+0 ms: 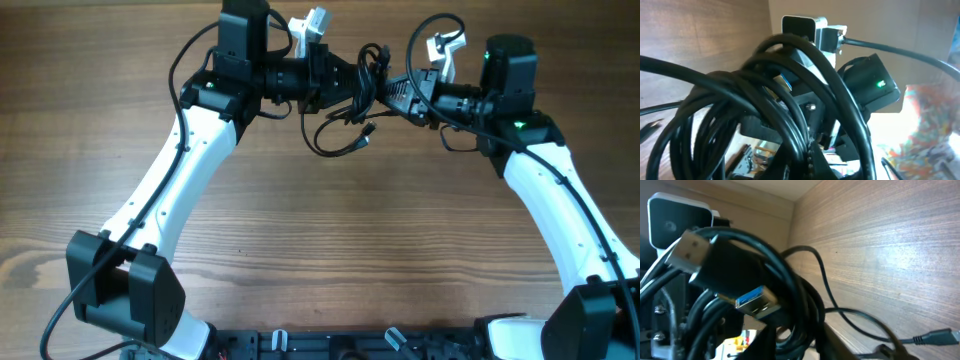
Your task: Untangle cables
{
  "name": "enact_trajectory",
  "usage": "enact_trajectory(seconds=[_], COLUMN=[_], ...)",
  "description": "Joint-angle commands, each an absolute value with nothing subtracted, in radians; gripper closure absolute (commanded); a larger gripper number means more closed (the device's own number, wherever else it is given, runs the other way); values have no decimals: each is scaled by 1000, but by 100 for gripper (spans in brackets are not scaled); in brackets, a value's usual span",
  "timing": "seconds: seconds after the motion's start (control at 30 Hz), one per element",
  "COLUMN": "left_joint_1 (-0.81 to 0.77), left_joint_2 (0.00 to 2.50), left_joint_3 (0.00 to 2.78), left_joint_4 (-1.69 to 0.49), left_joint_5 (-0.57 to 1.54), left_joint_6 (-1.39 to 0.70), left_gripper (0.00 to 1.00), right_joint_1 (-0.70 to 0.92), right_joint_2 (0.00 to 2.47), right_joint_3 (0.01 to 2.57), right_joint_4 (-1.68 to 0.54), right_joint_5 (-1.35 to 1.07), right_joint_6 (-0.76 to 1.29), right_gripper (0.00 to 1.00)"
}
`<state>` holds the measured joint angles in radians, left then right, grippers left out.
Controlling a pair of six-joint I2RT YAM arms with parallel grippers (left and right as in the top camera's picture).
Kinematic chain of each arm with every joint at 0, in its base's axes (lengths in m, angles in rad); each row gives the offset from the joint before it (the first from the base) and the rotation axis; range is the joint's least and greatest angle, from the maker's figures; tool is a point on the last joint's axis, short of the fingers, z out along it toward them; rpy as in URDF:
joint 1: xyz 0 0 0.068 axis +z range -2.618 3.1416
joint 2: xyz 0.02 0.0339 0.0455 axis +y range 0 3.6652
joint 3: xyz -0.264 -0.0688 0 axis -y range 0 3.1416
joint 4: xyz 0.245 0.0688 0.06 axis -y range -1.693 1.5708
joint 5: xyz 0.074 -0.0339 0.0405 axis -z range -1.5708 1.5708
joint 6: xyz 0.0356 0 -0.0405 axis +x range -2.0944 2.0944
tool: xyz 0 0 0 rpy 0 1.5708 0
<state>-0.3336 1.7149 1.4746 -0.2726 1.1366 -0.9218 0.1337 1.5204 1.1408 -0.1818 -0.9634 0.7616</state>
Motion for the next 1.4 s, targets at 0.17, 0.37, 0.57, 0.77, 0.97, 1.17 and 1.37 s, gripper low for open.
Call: enact_trajectory(seconds=[0.17,0.37,0.57,0.77,0.97,1.17,1.37], left_joint_1=[-350,-350,-350,-350,-350,-351,-352], left_joint_2=[1708,1708,1708,1708,1708,1708,1708], left_joint_3=[1485,1485,1485,1485,1485,1485,1485], left_joint_4=[-265,-265,-265,-265,-265,-265,-265], left_joint_5=[1161,1161,1161,1161,1161,1161,1161], left_joint_6=[-1055,-1013,-1002,-999,-999,-999,-999], left_gripper=[91,91,92,91,91,91,91], right_joint_1=[174,145,3,-115,-348,-530,-632], right_joint_2=[1506,1505,1505,1505,1505,1505,1505], right_joint_3=[1156,1156,1156,1156,1156,1156,1156], right_joint_4=[-177,-178,-181,-180,-176,-177,-178], right_joint_5=[-868,-853,-906,-952,-1179,-1267,-1172], right_joint_6=[762,755,739,722,710,710,709], right_gripper=[88,96,96,96,96,96,95])
